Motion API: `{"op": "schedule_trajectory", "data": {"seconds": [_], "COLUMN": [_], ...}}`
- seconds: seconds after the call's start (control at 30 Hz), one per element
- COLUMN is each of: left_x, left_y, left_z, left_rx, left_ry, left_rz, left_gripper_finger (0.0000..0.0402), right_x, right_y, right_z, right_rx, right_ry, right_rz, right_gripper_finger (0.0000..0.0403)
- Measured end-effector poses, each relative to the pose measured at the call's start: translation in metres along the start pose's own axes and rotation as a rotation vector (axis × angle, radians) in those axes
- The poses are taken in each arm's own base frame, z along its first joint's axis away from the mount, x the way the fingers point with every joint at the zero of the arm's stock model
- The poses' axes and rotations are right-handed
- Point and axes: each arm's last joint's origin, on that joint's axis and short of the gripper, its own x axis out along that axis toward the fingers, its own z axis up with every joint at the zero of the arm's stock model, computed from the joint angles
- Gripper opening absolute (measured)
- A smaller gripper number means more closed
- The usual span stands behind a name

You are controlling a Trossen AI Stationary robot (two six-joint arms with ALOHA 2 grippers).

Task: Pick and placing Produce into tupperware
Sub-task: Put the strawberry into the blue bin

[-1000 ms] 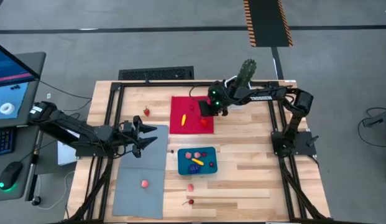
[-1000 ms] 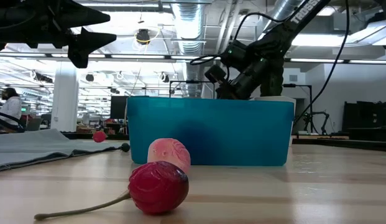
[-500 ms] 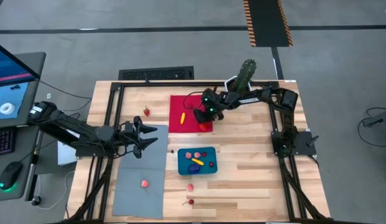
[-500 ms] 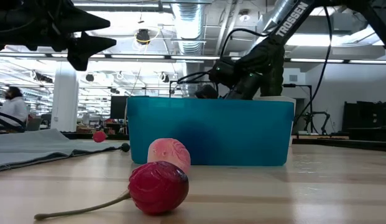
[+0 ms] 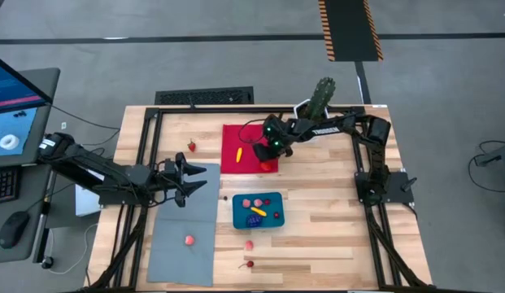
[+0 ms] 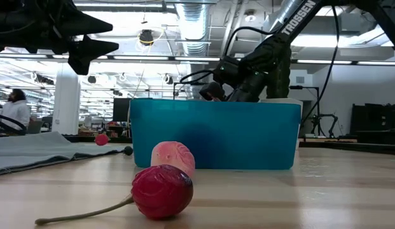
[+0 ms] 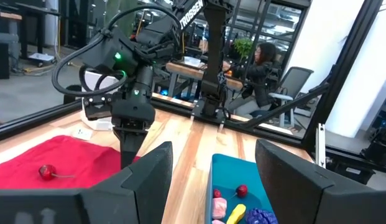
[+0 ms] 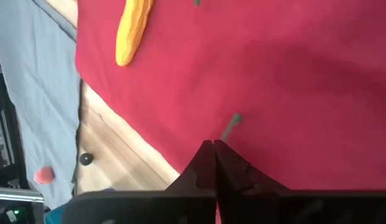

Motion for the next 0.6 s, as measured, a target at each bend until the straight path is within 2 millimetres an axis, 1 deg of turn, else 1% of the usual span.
{"op": "schedule_trajectory", "data": {"seconds": [0.07,0.33,0.47,0.6], "left_x": [0.0,0.0,0.0,0.0], "left_y": [0.0,0.0,0.0,0.0], "left_z": [0.0,-0.002,-0.002,-0.002], "left_rx": [-0.001,-0.004,-0.002,-0.002], "left_ry": [0.004,0.015,0.018,0.018], "left_rz": [0.0,0.003,0.004,0.004], "left_gripper_finger": [0.0219,0.0219,0.0219,0.0219], "right_x": [0.0,-0.006,-0.01,-0.018], "right_y": [0.0,0.005,0.012,0.024], "right_z": [0.0,-0.001,0.003,0.01], "right_rx": [-0.014,-0.059,-0.088,-0.118], "right_ry": [0.001,0.004,-0.004,-0.012], "right_rz": [0.001,0.022,0.033,0.043], "right_gripper_finger": [0.0011,0.0011,0.0011,0.0011]}}
